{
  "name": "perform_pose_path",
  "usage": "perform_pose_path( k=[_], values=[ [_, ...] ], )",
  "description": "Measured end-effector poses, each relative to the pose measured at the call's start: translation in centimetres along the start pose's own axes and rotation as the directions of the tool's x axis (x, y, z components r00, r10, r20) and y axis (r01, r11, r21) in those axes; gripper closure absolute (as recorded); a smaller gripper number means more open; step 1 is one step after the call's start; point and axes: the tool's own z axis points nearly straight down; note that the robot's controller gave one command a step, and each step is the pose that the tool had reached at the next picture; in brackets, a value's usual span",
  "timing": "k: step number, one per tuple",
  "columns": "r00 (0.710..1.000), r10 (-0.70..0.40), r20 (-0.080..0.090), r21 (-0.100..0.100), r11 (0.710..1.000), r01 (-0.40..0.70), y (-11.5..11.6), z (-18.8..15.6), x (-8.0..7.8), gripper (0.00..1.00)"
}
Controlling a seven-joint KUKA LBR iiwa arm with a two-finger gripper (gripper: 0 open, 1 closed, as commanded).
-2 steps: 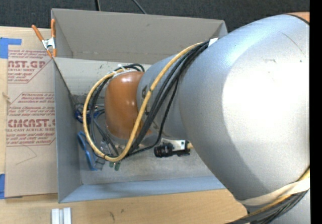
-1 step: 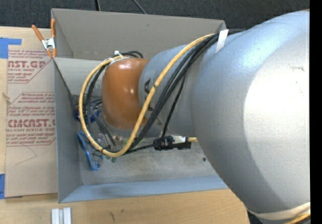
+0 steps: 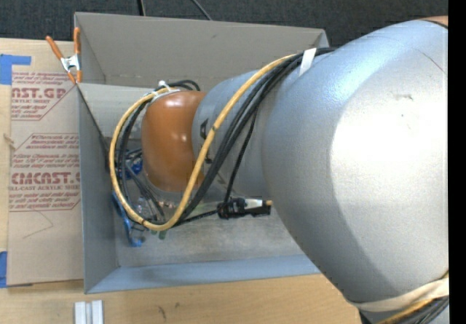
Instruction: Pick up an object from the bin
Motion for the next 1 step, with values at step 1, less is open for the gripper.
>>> perform_pose_path(
  k=[1],
  values=[
    [1.000,0.001,0.008,-0.009,1.000,-0.001,-0.09,-13.04,-1.87,1.00]
  ],
)
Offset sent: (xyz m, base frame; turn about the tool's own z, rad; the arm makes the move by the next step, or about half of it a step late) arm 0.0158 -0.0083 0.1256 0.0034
